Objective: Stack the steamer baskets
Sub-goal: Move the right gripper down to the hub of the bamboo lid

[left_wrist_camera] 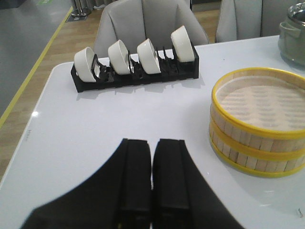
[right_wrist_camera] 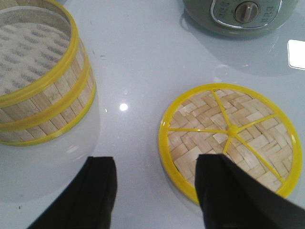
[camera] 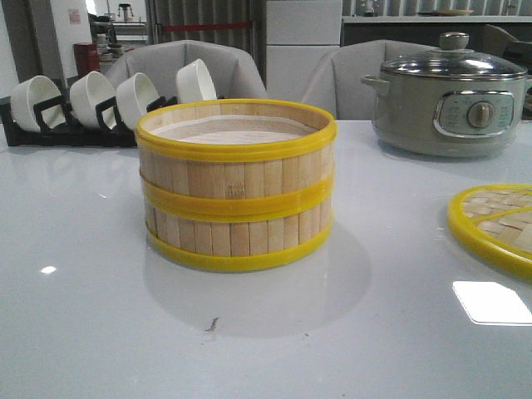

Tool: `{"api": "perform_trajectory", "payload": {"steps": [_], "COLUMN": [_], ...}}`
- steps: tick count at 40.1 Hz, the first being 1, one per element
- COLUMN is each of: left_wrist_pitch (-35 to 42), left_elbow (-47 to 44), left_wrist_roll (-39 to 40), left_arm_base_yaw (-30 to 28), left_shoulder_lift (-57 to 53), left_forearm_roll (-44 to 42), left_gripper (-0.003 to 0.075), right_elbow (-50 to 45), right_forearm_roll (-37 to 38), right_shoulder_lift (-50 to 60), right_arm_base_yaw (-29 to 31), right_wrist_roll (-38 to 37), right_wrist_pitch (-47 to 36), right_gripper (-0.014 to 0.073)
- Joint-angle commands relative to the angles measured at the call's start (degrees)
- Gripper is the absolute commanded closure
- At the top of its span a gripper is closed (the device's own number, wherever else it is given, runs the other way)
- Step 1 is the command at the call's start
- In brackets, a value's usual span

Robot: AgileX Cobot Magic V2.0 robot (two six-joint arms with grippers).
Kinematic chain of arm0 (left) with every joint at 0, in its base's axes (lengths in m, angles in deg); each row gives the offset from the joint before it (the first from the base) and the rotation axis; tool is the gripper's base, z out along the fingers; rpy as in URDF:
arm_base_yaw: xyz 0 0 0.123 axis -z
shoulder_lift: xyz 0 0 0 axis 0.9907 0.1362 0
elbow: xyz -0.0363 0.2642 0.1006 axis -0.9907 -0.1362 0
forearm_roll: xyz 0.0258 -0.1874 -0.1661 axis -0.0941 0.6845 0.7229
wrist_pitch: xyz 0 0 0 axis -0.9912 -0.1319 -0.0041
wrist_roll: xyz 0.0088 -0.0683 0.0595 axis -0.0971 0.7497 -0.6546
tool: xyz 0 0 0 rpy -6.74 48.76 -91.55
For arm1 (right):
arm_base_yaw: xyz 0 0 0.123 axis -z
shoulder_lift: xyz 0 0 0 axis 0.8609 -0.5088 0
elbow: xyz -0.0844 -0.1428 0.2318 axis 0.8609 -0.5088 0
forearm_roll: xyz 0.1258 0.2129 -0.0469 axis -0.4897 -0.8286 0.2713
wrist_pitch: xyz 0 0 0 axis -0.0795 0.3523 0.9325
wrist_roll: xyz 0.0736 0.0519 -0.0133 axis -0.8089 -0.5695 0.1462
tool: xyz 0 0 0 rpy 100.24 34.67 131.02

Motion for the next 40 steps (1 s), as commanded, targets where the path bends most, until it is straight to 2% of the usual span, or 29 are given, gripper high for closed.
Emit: {"api": "perform_trajectory", "payload": {"steps": [1,16,40], "left_wrist_pitch": [6.5,18.9,18.4], "left_elbow": [-2.2,-12.9,-13.4], "left_wrist_roll": [0.6,0.7,0.7], "left_arm_base_yaw": [0.1,0.1,0.1], "left_shoulder_lift": [-1.1,-1.4,-1.4], "left_forearm_roll": [-0.5,4.6,4.4], "left_gripper": [0.0634,0.0634,0.0634], "right_elbow": [1.9,1.8,1.8], "right_forearm_roll": [0.0,0.0,-0.2], "right_shoulder_lift": [0.3,0.3,-2.4], "right_arm_base_yaw": [0.0,0.0,0.0], "right_wrist_roll": [0.2,0.2,0.2], "right_wrist_pitch": [-4.3,-3.7,-1.7], "right_gripper": [0.0124,0.0124,0.0124]}}
